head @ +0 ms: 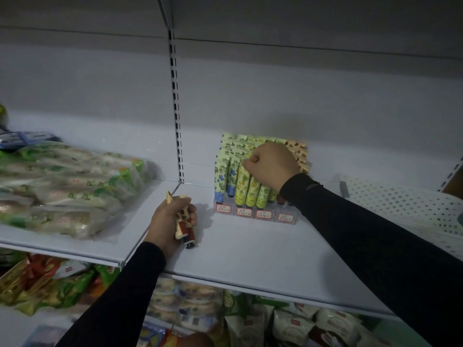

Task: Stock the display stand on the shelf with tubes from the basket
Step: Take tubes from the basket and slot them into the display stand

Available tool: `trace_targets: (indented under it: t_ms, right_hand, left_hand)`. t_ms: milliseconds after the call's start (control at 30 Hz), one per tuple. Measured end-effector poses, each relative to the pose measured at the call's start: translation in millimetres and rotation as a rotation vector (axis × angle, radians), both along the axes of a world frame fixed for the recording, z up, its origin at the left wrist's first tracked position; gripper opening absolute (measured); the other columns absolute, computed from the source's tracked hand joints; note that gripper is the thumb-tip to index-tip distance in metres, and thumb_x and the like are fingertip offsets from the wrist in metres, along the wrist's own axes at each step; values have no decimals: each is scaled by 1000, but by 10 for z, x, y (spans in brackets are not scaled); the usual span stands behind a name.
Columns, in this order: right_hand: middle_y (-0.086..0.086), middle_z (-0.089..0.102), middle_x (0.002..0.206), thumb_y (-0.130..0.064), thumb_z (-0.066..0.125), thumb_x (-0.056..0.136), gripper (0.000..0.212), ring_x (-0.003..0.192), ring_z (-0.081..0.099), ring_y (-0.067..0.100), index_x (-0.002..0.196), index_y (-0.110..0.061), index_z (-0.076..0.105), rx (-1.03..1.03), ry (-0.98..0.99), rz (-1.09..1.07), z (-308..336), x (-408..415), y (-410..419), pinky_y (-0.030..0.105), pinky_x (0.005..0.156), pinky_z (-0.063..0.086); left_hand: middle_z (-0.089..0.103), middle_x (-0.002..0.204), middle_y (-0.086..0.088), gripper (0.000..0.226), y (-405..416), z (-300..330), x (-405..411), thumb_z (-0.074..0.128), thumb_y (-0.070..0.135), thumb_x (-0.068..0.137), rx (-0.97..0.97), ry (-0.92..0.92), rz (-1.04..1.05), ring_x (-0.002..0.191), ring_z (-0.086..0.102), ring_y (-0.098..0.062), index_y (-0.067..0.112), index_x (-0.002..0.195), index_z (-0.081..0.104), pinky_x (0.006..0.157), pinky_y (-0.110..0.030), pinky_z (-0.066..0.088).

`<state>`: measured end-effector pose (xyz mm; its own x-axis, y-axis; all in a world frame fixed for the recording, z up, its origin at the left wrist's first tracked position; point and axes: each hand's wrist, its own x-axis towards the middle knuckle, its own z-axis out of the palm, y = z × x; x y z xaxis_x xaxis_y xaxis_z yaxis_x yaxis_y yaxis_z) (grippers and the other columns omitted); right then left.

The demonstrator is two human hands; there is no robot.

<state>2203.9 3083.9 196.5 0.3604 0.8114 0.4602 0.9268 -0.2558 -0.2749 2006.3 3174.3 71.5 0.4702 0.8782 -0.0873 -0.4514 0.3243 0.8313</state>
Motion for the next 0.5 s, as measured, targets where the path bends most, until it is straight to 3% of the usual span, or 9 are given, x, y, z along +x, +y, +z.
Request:
trace_targets:
  t_ms: [133,267,400,500]
  right_hand:
    - [4,36,50,-37,53,94,50,47,35,19,50,-16,38,90,1,29,17,-14,-87,35,64,52]
    - [0,44,50,-36,53,95,47,51,43,17,53,-14,49,198,22,84,26,-6,-225,29,57,39]
    - [9,52,55,-35,54,96,47,57,50,23,56,-9,54,221,39,201,-18,-65,-358,22,60,38]
    - [9,66,74,-37,56,95,39,71,60,21,76,-6,69,92,144,313,-85,-167,-419,22,66,46]
  left_hand:
    - [60,74,-12,4,-9,1,-15,54,4,90,-17,-11,-3,52,56,-20,7,93,54,46,-26,49]
    - [66,84,-14,15,-52,38,-9,45,-5,92,-88,-77,-6,60,63,-18,3,96,58,53,-27,56]
    - [64,86,-17,14,-131,115,44,51,-4,94,-47,1,2,75,68,-22,0,103,62,70,-36,62]
    - [68,83,-17,17,-247,274,117,55,-5,92,19,-14,-47,74,70,-24,-1,108,59,80,-41,60]
